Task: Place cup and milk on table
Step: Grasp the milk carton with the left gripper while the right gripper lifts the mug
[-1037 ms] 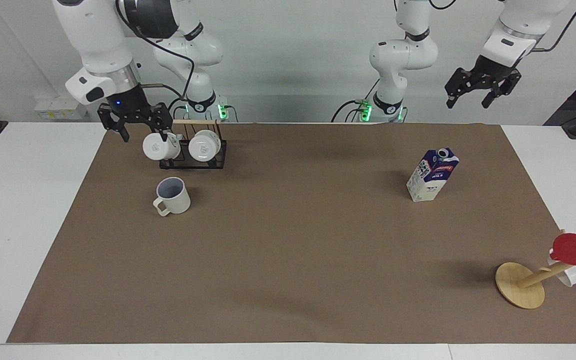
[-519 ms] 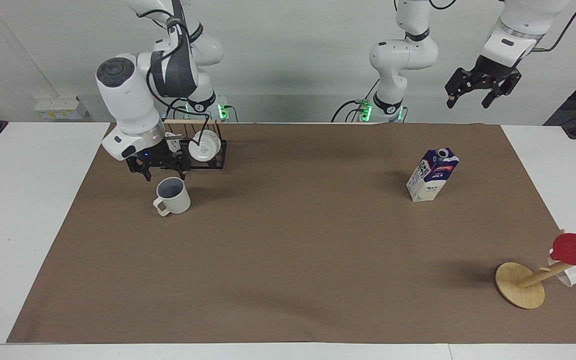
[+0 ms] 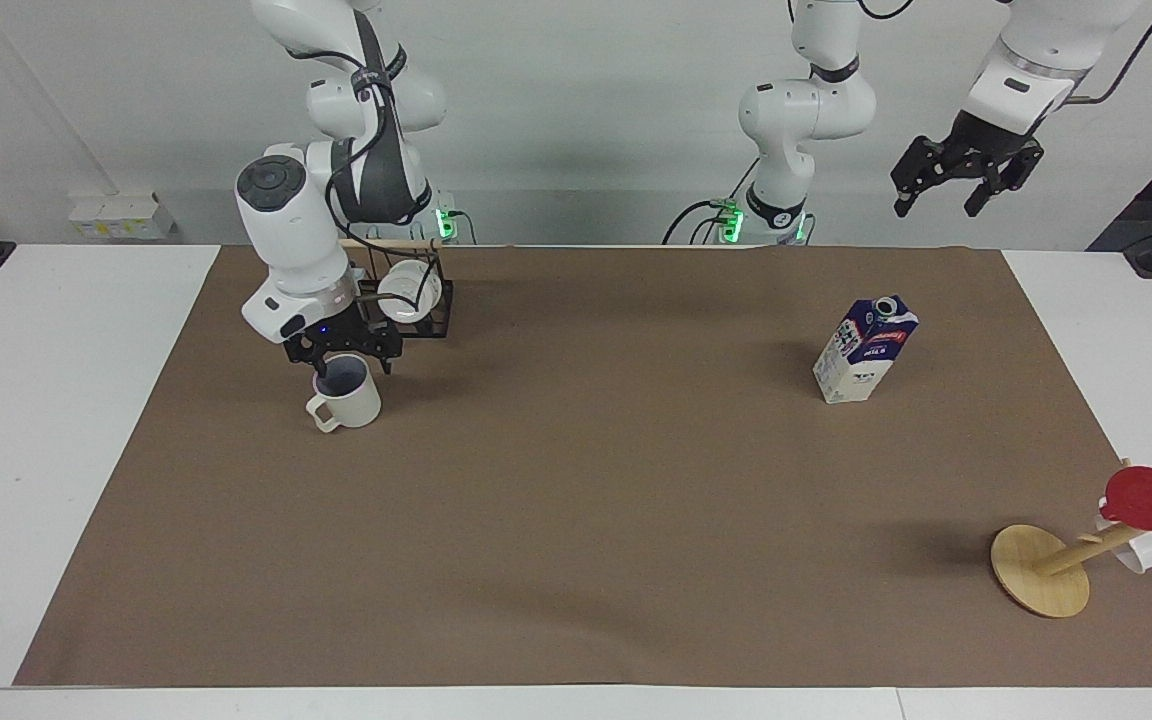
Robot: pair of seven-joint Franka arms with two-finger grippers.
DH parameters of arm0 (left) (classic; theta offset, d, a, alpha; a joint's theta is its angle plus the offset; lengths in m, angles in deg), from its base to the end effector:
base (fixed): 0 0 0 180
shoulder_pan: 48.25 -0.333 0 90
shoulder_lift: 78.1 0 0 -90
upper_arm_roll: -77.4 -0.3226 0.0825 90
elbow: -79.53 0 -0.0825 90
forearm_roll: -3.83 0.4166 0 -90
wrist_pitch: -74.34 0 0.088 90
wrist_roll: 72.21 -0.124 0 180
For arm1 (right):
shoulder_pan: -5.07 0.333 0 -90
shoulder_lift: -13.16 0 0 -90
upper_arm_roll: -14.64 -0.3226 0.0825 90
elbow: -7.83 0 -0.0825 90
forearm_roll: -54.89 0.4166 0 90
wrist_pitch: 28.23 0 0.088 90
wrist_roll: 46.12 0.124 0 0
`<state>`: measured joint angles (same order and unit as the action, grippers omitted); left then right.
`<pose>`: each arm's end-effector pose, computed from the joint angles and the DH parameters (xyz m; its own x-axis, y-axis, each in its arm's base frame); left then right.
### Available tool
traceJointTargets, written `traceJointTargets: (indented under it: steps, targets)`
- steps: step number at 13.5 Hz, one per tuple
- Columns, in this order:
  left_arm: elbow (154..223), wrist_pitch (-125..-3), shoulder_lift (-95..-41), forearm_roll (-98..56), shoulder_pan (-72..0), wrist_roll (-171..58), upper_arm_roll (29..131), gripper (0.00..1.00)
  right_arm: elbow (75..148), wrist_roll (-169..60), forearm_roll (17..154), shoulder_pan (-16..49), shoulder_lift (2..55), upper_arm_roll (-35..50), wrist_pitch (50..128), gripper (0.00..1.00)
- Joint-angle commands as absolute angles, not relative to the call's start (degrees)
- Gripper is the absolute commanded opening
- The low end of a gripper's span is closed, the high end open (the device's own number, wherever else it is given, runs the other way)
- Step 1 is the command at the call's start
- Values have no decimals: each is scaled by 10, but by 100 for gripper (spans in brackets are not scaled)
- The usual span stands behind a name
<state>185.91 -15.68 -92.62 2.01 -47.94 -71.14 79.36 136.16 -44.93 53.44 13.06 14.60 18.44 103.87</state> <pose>0.5014 -0.0256 0.6081 0.9993 -0.0195 -0.0327 -0.0188 -0.9996 0.0226 0.5551 0.0398 0.3301 0.9968 0.0693 0.0409 0.0685 -0.9974 0.0203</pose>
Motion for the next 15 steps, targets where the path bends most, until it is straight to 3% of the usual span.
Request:
traceJointTargets:
  steps: [1,4,8,10,11,15]
  targets:
    - [1955,-228,-970,28,-490,-716,796,100,1389,-449,538,125,147,183,1083,100]
    - [2015,-281,-980,28,-498,-719,797,100,1390,-463,538,124,154,183,1089,99]
    - [2063,-340,-981,29,-511,-755,797,100,1389,-477,538,123,154,184,1081,31]
    - [2070,-353,-980,29,-511,-755,797,100,1385,-478,538,122,159,184,1081,7]
    - [2073,-361,-977,29,-510,-755,797,100,1383,-477,538,122,160,184,1082,0]
    - [2123,-424,-978,29,-506,-755,798,100,1320,-470,539,122,190,184,1048,0]
